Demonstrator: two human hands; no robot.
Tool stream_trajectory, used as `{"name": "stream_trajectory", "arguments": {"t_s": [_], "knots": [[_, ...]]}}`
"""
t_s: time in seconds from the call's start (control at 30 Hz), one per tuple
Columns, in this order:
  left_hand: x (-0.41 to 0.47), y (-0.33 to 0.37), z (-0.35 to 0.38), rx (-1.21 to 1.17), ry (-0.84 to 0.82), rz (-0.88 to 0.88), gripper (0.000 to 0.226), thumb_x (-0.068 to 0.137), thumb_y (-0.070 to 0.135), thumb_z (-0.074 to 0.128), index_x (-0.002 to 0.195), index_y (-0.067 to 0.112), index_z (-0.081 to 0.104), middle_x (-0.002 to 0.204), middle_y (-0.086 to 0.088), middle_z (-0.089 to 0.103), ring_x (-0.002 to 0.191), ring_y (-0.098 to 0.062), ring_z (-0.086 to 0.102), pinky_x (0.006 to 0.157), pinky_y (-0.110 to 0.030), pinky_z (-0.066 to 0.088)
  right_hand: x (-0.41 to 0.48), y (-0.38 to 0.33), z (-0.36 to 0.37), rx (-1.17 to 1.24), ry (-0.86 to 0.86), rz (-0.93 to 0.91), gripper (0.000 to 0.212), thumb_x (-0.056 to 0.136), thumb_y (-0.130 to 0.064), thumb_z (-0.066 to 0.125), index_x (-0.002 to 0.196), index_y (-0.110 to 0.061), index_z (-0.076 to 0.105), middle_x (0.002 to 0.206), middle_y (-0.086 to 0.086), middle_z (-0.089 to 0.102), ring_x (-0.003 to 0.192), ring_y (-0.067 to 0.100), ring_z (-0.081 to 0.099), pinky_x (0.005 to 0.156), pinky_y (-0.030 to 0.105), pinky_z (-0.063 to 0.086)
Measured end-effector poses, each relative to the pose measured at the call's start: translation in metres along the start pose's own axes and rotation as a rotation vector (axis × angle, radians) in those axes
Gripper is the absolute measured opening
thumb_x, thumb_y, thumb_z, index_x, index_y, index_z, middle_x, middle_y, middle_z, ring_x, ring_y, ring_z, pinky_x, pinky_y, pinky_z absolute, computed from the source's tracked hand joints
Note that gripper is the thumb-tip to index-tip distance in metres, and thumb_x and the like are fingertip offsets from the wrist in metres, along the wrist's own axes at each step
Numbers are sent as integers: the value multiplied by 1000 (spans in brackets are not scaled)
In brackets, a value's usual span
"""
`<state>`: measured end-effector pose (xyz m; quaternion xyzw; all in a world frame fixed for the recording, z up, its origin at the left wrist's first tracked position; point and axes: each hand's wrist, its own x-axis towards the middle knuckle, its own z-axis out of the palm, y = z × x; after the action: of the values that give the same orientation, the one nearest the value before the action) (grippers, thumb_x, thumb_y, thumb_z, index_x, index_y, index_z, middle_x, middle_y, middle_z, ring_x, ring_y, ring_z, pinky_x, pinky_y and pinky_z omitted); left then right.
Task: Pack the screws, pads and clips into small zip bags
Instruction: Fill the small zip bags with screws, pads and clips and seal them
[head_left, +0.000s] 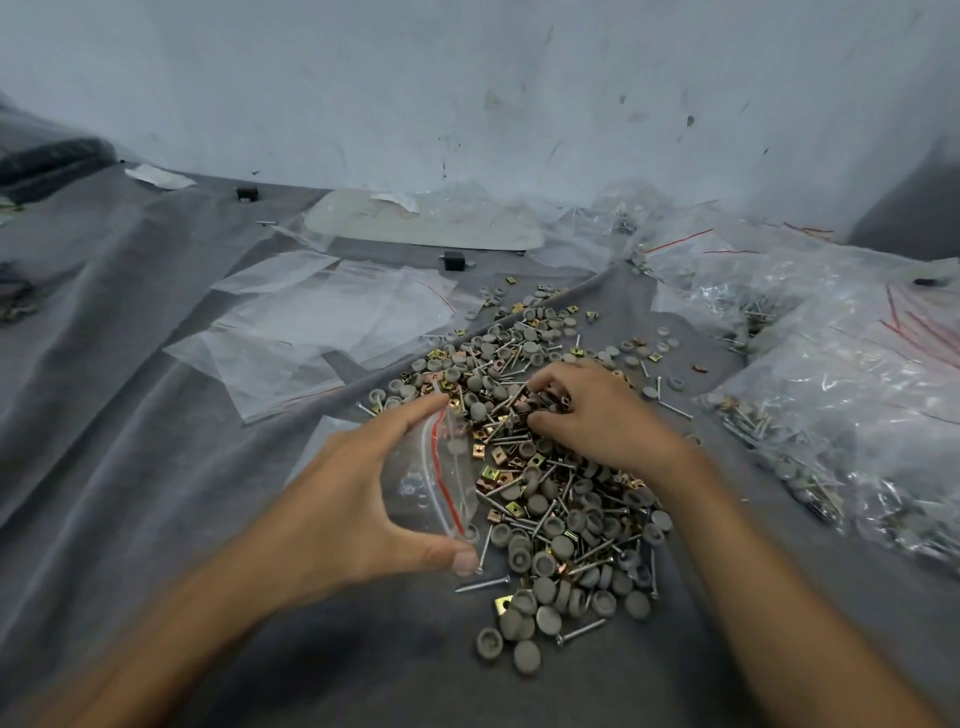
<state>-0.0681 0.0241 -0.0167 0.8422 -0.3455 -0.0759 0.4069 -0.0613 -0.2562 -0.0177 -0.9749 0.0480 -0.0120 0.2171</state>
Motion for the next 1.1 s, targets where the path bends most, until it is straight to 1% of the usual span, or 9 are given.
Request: {"name": "stream_trajectory", "arguments": {"t_s": [0.17, 0.3, 0.43, 0.6, 0.67, 0.8, 0.9, 1.03, 1.1], "knots": [[-1, 0, -1, 10, 2, 1, 125, 40, 85, 82, 147, 60, 23, 150, 40, 33, 137, 17, 31, 115, -20, 30, 4, -2, 0, -63, 1, 12, 33, 86, -39, 71, 116, -34, 59, 116, -1, 50, 107, 20, 51, 80, 31, 36], [0, 1, 1, 31, -1, -3, 124, 42, 84, 82, 148, 57, 24, 150, 37, 36, 137, 14, 32, 116, -23, 31, 7, -4, 0, -66, -23, 8, 39, 88, -39, 69, 126, -36, 61, 122, 2, 51, 110, 21, 53, 83, 32, 41], [0, 0, 1, 31, -7, -5, 122, 44, 82, 83, 148, 56, 25, 150, 36, 36, 140, 11, 31, 119, -28, 31, 7, -4, -1, -18, 3, 5, 27, 87, -36, 74, 113, -33, 65, 121, 1, 57, 110, 21, 57, 89, 36, 48], [-1, 0, 1, 28, 5, 3, 122, 44, 84, 82, 149, 56, 25, 149, 36, 38, 138, 12, 33, 119, -28, 32, 3, 1, -4, 53, 51, 13, 15, 86, -29, 74, 100, -33, 70, 114, -4, 66, 101, 14, 60, 79, 31, 48], [-2, 0, 1, 35, 9, 3, 121, 45, 84, 81, 148, 56, 26, 148, 35, 39, 139, 10, 34, 119, -31, 33, 2, 2, -4, 69, 54, 25, 15, 85, -27, 73, 99, -34, 71, 109, -5, 66, 97, 13, 60, 75, 30, 47], [-2, -1, 0, 32, 10, -15, 122, 43, 87, 79, 148, 57, 24, 148, 34, 40, 139, 7, 35, 119, -35, 34, -1, 4, -8, 137, 61, 45, 17, 85, -25, 75, 98, -34, 70, 107, -7, 65, 100, 12, 60, 77, 29, 47], [-2, -1, -1, 31, 10, -18, 123, 43, 87, 79, 148, 58, 23, 150, 34, 38, 141, 5, 34, 120, -37, 33, -5, 8, -13, 188, 75, 49, 22, 85, -22, 74, 101, -34, 66, 104, -9, 65, 95, 10, 60, 71, 26, 44], [-2, -1, -1, 51, 1, -17, 127, 43, 88, 78, 150, 57, 18, 153, 34, 32, 144, 2, 30, 121, -40, 31, -13, 13, -18, 303, 133, 77, 29, 85, -19, 74, 109, -31, 64, 104, -12, 66, 95, 8, 62, 79, 32, 49], [-3, 0, 0, 57, 3, -10, 128, 44, 88, 78, 151, 56, 17, 154, 34, 30, 143, 3, 28, 121, -38, 30, -15, 13, -20, 408, 161, 91, 28, 86, -14, 73, 110, -29, 68, 104, -10, 67, 90, 10, 64, 80, 35, 54]]}}
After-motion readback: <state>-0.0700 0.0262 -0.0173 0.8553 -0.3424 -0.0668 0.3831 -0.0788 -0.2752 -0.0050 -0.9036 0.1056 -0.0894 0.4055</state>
